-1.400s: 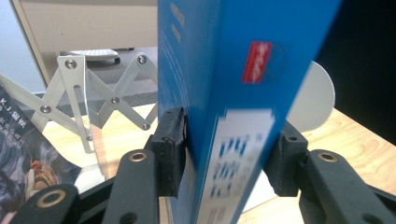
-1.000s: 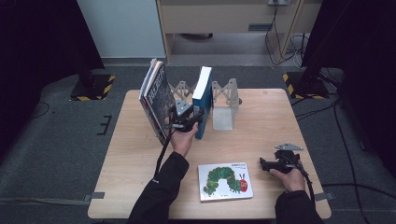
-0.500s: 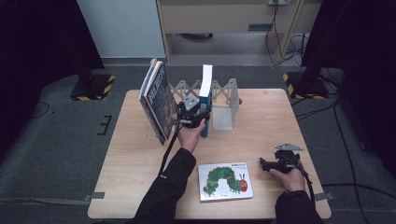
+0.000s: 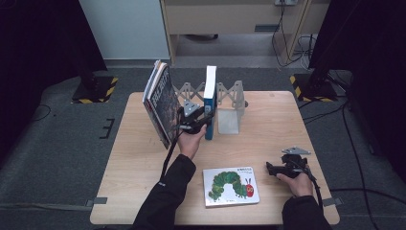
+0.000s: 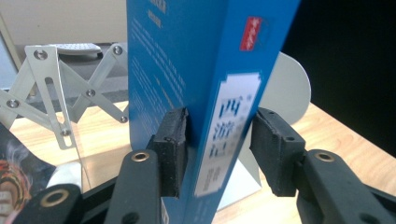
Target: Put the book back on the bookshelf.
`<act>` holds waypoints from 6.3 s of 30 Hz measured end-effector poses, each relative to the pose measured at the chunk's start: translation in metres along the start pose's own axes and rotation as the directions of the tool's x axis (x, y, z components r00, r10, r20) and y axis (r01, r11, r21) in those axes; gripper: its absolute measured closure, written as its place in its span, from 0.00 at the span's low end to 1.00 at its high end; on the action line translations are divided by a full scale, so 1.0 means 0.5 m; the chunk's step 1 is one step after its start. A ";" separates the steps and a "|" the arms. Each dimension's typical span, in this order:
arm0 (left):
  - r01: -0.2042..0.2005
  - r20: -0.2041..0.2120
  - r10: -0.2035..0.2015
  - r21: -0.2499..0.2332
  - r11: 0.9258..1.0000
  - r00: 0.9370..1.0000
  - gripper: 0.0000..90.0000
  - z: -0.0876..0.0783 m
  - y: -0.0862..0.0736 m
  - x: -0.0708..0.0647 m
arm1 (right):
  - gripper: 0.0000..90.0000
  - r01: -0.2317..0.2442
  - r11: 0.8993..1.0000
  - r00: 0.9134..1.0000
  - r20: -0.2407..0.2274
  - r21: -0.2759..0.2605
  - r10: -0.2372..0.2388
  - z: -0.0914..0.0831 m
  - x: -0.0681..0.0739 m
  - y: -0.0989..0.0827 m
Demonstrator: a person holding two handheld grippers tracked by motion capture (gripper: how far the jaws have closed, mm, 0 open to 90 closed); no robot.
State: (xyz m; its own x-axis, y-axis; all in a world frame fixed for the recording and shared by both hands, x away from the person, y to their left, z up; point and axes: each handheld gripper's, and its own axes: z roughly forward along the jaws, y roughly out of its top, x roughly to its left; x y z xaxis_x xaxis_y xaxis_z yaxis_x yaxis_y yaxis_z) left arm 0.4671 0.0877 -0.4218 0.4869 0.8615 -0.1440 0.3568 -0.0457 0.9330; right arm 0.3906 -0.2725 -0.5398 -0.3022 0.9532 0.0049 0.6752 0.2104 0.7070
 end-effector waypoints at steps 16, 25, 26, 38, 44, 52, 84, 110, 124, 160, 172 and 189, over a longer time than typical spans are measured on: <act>0.016 -0.008 -0.016 0.024 1.000 1.000 0.62 0.026 0.012 -0.031 | 0.01 0.000 1.000 1.000 0.000 0.000 0.000 0.000 0.000 0.000; 0.014 -0.014 -0.014 0.008 1.000 1.000 0.62 0.020 0.005 -0.024 | 0.01 -0.001 1.000 1.000 0.000 0.000 0.001 0.000 0.000 0.000; 0.012 -0.014 -0.012 0.008 1.000 1.000 0.62 0.019 0.005 -0.024 | 0.01 -0.001 1.000 1.000 0.000 0.000 0.001 0.000 0.000 0.000; -0.023 -0.007 0.023 0.009 1.000 1.000 0.59 -0.017 0.004 -0.017 | 0.01 0.000 1.000 1.000 0.000 0.000 0.000 0.000 0.000 0.000; -0.044 0.007 0.044 0.031 0.999 0.999 0.56 -0.047 -0.005 -0.011 | 0.01 -0.002 1.000 1.000 0.001 0.000 0.002 0.000 0.000 0.000; -0.063 0.056 0.058 0.095 0.993 0.997 0.51 -0.088 -0.031 -0.004 | 0.01 -0.007 1.000 1.000 0.010 0.001 0.007 0.000 0.000 0.000; -0.116 0.126 0.076 0.345 0.931 0.989 0.37 -0.204 -0.198 0.002 | 0.38 -0.048 0.999 0.972 -0.232 -0.008 0.045 -0.091 0.067 0.013; -0.106 0.191 0.022 0.444 0.889 0.981 0.28 -0.150 -0.279 -0.043 | 0.39 -0.040 0.998 0.918 -0.391 0.056 0.059 -0.066 0.155 -0.019; -0.087 0.208 0.009 0.372 0.924 0.978 0.19 -0.140 -0.299 -0.042 | 0.39 -0.043 0.998 0.912 -0.405 0.052 0.060 -0.057 0.162 -0.022; -0.057 0.242 -0.052 0.423 0.904 0.969 0.28 -0.159 -0.300 -0.084 | 0.43 -0.124 0.992 0.885 -0.448 0.034 0.126 -0.075 0.149 -0.021; -0.049 0.244 -0.060 0.417 0.908 0.968 0.23 -0.151 -0.294 -0.082 | 0.43 -0.187 0.982 0.863 -0.484 -0.039 0.145 -0.086 0.143 -0.003; -0.037 0.240 -0.063 0.391 0.920 0.969 0.18 -0.137 -0.291 -0.076 | 0.41 -0.237 0.966 0.848 -0.506 -0.100 0.156 -0.094 0.148 0.008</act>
State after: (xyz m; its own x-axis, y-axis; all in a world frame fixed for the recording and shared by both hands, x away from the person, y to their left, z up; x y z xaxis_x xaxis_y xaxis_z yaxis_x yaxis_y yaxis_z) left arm 0.3422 0.0963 -0.5293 0.6405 0.7160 -0.2776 0.6217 -0.2712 0.7348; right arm 0.3392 -0.2111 -0.5031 -0.4917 0.7315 0.4724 0.6567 -0.0448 0.7528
